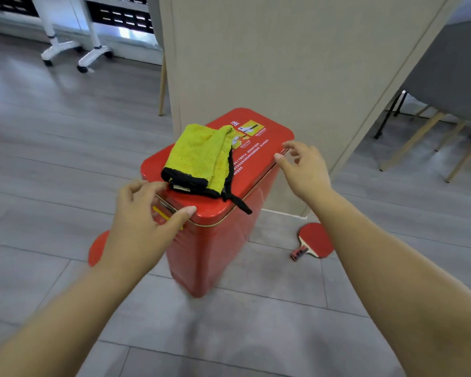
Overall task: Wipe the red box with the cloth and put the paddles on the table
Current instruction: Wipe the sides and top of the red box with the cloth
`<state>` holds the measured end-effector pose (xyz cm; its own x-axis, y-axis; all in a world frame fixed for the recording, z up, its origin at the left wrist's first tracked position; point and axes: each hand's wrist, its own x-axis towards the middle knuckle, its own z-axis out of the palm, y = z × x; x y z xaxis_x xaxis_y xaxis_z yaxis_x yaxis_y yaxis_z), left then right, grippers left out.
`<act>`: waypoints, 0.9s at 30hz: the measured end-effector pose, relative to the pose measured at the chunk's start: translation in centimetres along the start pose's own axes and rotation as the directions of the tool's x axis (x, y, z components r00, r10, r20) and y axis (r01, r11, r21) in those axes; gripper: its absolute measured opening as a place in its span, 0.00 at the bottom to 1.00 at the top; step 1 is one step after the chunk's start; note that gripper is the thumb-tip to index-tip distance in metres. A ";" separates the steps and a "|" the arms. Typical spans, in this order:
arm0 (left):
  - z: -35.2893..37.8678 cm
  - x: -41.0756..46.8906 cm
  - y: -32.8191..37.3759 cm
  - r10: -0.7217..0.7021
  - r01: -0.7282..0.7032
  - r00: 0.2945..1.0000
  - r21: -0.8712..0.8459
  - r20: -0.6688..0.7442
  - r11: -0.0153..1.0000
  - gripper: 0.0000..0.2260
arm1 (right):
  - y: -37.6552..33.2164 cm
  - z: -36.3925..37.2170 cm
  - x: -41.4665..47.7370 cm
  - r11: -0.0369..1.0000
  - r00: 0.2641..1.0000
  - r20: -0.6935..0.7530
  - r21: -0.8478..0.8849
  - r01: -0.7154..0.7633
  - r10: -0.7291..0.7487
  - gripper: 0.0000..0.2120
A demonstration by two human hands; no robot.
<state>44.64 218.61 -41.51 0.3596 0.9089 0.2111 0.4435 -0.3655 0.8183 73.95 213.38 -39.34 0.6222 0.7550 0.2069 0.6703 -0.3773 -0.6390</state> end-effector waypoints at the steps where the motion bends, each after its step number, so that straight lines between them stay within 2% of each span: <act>1: 0.5 -0.3 0.3 -0.039 0.039 0.999 0.008 -0.005 0.999 0.30 | 0.2 0.0 1.0 1.000 1.000 0.023 -0.013 0.004 -0.004 0.19; 5: 2.5 -0.9 1.7 -0.133 0.132 0.989 -0.026 -0.070 0.991 0.36 | 1.5 0.7 4.6 1.000 0.990 0.138 -0.016 -0.019 0.021 0.25; 8: 3.8 -1.2 3.3 -0.181 0.173 0.978 -0.086 -0.100 0.981 0.28 | 1.7 1.2 6.5 0.997 0.971 0.240 0.061 -0.038 0.022 0.26; 12: 5.2 -1.6 3.7 -0.217 0.201 0.970 -0.143 -0.107 0.969 0.41 | 1.5 1.6 8.2 0.963 0.941 0.335 0.242 -0.122 0.035 0.30; 14: 5.6 -1.7 3.4 -0.216 0.199 0.967 -0.132 -0.134 0.971 0.44 | 2.2 1.8 8.7 0.935 0.937 0.349 0.330 -0.130 0.007 0.32; 17: 5.8 -1.6 3.3 -0.224 0.210 0.959 -0.098 -0.172 0.973 0.43 | 3.4 2.0 9.1 0.889 0.930 0.367 0.435 -0.141 -0.032 0.28; 24: 5.4 -1.4 2.7 -0.235 0.213 0.960 -0.147 -0.154 0.966 0.44 | 3.5 1.8 8.3 0.852 0.947 0.322 0.496 -0.170 0.002 0.26; 27: 4.5 -0.4 2.4 -0.233 0.207 0.968 -0.225 -0.097 0.952 0.42 | 3.7 1.1 6.9 0.858 0.960 0.278 0.485 -0.172 0.035 0.28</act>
<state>49.30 216.45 -42.05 0.1648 0.9842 0.0653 0.3123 -0.1148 0.9430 80.22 217.79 -41.11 0.5080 0.8608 -0.0299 0.2721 -0.1934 -0.9426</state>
